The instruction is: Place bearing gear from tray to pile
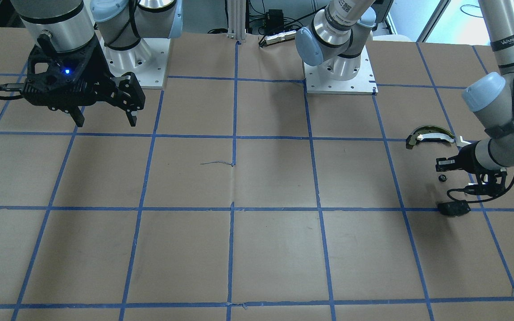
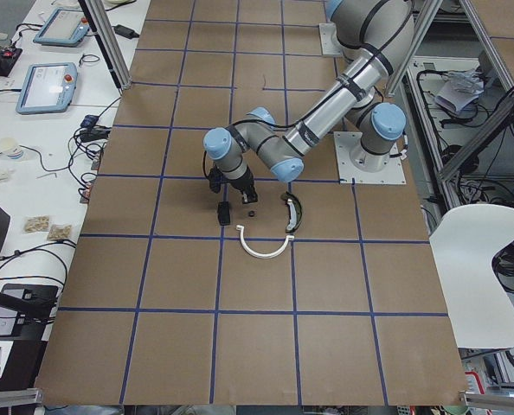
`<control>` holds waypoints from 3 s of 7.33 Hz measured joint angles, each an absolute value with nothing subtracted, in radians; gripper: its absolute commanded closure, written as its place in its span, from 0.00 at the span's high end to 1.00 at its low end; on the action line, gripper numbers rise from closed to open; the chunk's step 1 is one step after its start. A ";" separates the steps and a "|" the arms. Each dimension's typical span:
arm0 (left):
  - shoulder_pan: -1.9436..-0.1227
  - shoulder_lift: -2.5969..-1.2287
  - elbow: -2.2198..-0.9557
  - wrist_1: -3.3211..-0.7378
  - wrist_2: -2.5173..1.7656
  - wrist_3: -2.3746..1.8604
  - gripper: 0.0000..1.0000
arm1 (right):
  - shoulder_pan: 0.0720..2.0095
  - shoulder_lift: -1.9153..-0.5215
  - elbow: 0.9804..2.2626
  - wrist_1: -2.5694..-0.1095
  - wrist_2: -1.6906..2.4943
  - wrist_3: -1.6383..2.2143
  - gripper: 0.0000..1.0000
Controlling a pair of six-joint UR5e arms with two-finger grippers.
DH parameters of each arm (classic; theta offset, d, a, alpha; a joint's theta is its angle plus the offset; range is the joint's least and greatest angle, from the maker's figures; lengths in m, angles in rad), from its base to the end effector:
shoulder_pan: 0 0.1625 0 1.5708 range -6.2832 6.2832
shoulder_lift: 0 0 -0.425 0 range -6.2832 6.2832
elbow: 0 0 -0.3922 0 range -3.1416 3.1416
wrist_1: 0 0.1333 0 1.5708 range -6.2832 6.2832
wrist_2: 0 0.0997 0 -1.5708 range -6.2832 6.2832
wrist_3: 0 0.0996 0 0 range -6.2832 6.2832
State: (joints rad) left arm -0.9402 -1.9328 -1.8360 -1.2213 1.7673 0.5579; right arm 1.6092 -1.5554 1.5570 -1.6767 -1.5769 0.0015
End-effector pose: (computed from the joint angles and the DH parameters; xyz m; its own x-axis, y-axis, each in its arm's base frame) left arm 0.2248 -0.5010 0.2085 -0.9990 -0.0427 -0.0142 -0.0450 0.9422 0.3320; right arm 0.1521 -0.5028 0.4981 -0.9993 -0.0363 0.0059 -0.0367 0.9939 -0.1041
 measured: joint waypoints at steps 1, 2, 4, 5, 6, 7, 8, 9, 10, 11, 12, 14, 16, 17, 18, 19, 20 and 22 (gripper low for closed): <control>-0.934 -1.938 -1.837 -1.222 1.768 0.565 0.00 | 1.609 -1.555 1.557 -1.677 -1.577 0.002 1.00; -0.933 -1.944 -1.837 -1.221 1.769 0.569 0.00 | 1.609 -1.555 1.558 -1.677 -1.577 0.002 1.00; -0.935 -1.964 -1.835 -1.212 1.769 0.568 0.14 | 1.609 -1.555 1.557 -1.676 -1.577 0.002 1.00; -0.935 -1.973 -1.833 -1.208 1.769 0.568 0.76 | 1.609 -1.555 1.557 -1.676 -1.577 0.002 1.00; -0.935 -1.978 -1.830 -1.205 1.769 0.568 1.00 | 1.609 -1.555 1.558 -1.676 -1.577 0.002 1.00; -0.939 -1.978 -1.828 -1.203 1.769 0.567 1.00 | 1.609 -1.555 1.558 -1.676 -1.577 0.002 1.00; -0.945 -1.976 -1.825 -1.203 1.767 0.563 1.00 | 1.609 -1.555 1.558 -1.676 -1.577 0.002 1.00; -0.951 -1.971 -1.822 -1.203 1.763 0.561 1.00 | 1.609 -1.555 1.559 -1.676 -1.577 0.002 1.00; -0.954 -1.967 -1.815 -1.203 1.748 0.558 1.00 | 1.610 -1.555 1.558 -1.676 -1.578 0.002 1.00; -0.955 -1.966 -1.810 -1.206 1.731 0.553 0.89 | 1.610 -1.555 1.558 -1.675 -1.577 0.002 1.00; -0.958 -1.966 -1.808 -1.209 1.723 0.546 1.00 | 1.610 -1.555 1.558 -1.675 -1.577 0.002 1.00; -0.979 -1.961 -1.803 -1.210 1.720 0.534 1.00 | 1.610 -1.555 1.559 -1.675 -1.578 0.002 1.00; -1.017 -1.940 -1.756 -1.230 1.722 0.531 1.00 | 1.610 -1.555 1.559 -1.675 -1.578 0.002 1.00; -1.048 -1.920 -1.710 -1.256 1.719 0.530 1.00 | 1.611 -1.555 1.559 -1.675 -1.578 0.002 1.00; -1.097 -1.893 -1.659 -1.287 1.711 0.507 1.00 | 1.611 -1.555 1.559 -1.675 -1.578 0.002 1.00; -1.154 -1.861 -1.620 -1.321 1.695 0.438 1.00 | 1.611 -1.556 1.561 -1.675 -1.577 0.002 1.00; -1.209 -1.822 -1.599 -1.346 1.671 0.355 1.00 | 1.611 -1.556 1.564 -1.676 -1.577 0.002 1.00; -1.328 -1.740 -1.580 -1.381 1.648 0.222 1.00 | 1.612 -1.556 1.568 -1.677 -1.577 0.002 1.00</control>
